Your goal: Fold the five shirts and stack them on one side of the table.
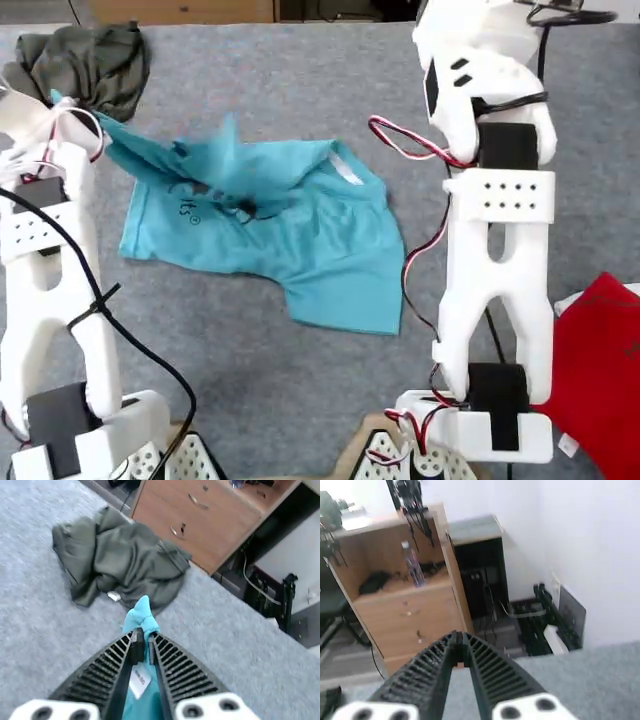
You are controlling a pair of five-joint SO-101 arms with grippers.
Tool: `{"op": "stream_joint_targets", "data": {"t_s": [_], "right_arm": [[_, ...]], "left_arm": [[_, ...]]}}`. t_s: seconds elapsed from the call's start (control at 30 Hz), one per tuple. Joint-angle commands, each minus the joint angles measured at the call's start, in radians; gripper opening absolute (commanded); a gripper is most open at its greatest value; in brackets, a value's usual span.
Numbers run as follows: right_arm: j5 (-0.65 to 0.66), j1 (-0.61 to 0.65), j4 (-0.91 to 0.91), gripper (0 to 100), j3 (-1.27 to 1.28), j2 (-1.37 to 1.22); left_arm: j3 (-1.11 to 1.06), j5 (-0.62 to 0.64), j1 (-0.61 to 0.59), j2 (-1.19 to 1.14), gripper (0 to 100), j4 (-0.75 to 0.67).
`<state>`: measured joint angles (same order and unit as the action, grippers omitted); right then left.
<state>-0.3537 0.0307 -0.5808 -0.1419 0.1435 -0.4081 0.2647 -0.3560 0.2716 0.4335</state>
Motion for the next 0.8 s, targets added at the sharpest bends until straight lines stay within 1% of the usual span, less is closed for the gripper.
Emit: {"op": "stream_joint_targets", "data": {"t_s": [0.0,0.1,0.17,0.23,0.43,0.6,0.77], "right_arm": [[0.009,-0.007,-0.101,0.5,-0.067,0.005],[0.008,-0.002,-0.158,0.5,-0.087,0.002],[0.003,0.004,-0.172,0.5,-0.090,0.001],[0.003,0.038,-0.172,0.5,-0.084,-0.004],[0.009,0.219,-0.198,0.9,-0.125,-0.163],[0.008,0.358,-0.348,0.9,-0.309,-0.412],[0.002,0.427,-0.542,0.9,-0.559,-0.659]], "left_arm": [[0.081,-0.009,-0.008,0.041,2,0.063],[0.089,-0.009,0.011,0.059,2,0.129],[0.081,-0.009,0.020,0.065,2,0.140],[0.080,-0.009,0.023,0.065,2,0.153],[0.040,-0.009,0.021,0.064,2,0.226],[-0.005,-0.009,0.021,0.064,2,0.235],[-0.011,-0.009,0.021,0.064,2,0.233]]}}
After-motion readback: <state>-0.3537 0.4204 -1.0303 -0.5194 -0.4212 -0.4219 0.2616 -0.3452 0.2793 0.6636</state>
